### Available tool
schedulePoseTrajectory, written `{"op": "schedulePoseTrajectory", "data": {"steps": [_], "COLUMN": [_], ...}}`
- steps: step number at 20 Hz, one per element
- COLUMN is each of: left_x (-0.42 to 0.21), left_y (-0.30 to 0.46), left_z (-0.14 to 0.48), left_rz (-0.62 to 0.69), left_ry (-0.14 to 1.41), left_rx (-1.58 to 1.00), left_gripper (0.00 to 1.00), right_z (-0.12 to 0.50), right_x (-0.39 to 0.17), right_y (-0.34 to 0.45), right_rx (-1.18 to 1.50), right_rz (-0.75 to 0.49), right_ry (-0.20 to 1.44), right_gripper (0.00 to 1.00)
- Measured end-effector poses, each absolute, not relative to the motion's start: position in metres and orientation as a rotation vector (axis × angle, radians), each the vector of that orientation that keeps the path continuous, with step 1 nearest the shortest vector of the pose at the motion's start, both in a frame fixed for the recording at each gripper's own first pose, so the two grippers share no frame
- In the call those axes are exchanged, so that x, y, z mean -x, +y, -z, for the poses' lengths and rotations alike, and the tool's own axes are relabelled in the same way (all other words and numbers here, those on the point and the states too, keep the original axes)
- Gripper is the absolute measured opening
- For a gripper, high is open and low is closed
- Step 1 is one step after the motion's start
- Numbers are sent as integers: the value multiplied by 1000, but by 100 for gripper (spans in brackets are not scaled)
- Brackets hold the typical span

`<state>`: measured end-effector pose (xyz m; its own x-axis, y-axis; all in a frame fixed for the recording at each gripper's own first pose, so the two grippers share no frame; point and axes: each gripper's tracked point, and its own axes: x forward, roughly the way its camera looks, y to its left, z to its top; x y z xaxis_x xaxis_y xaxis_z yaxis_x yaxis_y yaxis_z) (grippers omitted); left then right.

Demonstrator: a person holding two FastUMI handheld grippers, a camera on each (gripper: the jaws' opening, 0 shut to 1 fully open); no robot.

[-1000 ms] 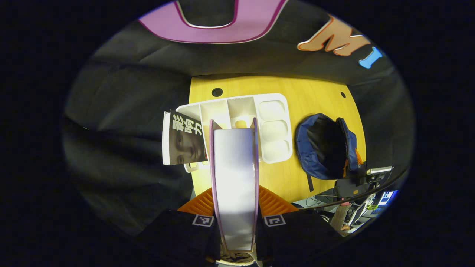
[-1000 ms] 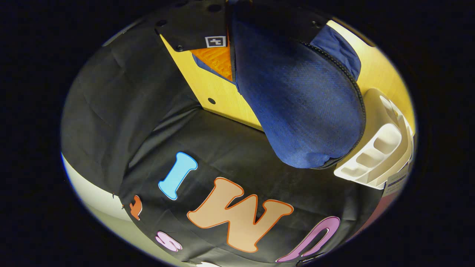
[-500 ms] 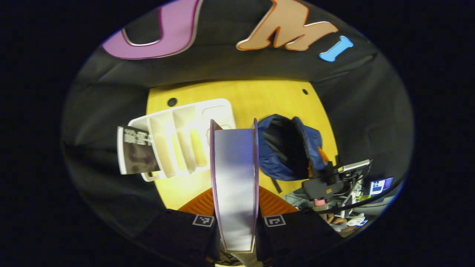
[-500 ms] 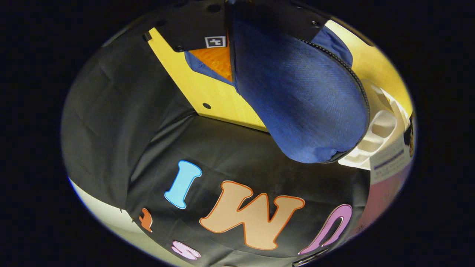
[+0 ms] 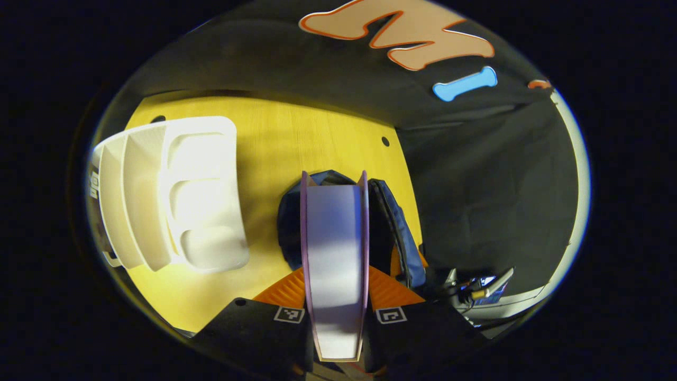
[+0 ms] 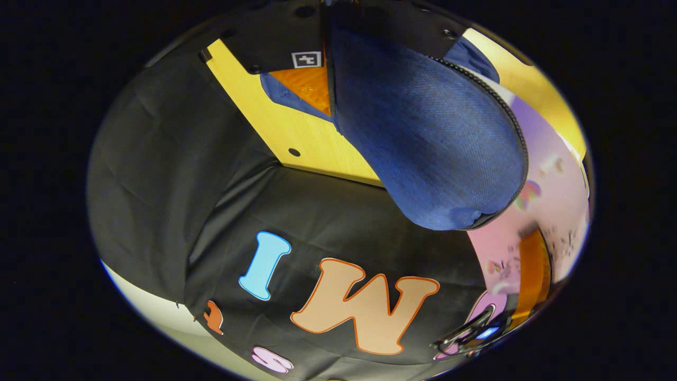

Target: Open the schoolbag, grab two books from the bookshelf and put them into the schoolbag.

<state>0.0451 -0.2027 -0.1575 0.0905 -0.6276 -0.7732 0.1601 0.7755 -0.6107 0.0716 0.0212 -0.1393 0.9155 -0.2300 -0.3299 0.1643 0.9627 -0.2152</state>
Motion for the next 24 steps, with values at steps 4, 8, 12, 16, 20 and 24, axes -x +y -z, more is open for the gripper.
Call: {"op": "schedulePoseTrajectory", "data": {"steps": [4,8,12,16,20,24], "left_x": [-38,-31,-23,-21,-30,-26], "left_y": [-232,-263,-292,-322,-340,-354], "left_z": [195,219,240,254,273,288], "left_rz": [662,705,742,767,772,794], "left_ry": [1365,1334,1314,1282,1227,1215], "left_rx": [508,565,563,600,650,661], "left_gripper": [34,35,34,35,35,37], "right_z": [139,136,134,133,133,134], "right_x": [-71,-70,-72,-72,-70,-75], "right_y": [18,18,21,25,20,15], "right_rx": [146,127,80,67,66,51], "right_rz": [192,176,148,147,163,174], "right_ry": [354,343,334,324,314,313], "right_gripper": [9,10,9,9,10,9]}}
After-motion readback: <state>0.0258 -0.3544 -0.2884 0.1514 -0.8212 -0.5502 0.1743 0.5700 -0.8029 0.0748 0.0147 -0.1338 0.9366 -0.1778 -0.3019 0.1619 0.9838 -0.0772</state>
